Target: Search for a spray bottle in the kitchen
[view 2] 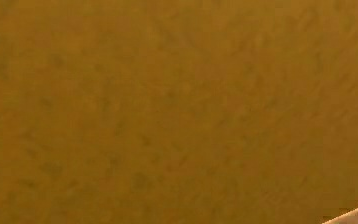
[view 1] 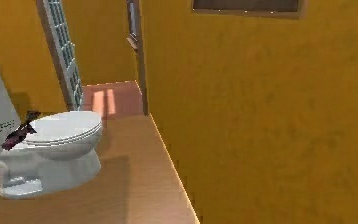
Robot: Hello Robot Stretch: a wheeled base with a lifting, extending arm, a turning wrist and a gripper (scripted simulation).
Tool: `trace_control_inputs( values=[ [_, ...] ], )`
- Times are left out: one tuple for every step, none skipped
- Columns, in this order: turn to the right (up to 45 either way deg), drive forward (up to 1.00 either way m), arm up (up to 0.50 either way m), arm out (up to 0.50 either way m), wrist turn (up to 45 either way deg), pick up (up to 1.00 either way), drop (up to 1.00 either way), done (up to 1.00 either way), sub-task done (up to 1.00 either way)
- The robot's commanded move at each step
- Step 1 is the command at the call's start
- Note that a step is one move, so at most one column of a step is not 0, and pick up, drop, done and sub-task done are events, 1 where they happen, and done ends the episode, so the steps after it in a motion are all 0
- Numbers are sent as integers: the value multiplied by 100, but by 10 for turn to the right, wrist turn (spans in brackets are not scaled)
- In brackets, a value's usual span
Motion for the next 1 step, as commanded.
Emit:
trace_control_inputs(
  values=[
    [-150, 0, 0, 0, 0, 0, 0, 0, 0]
  ],
)
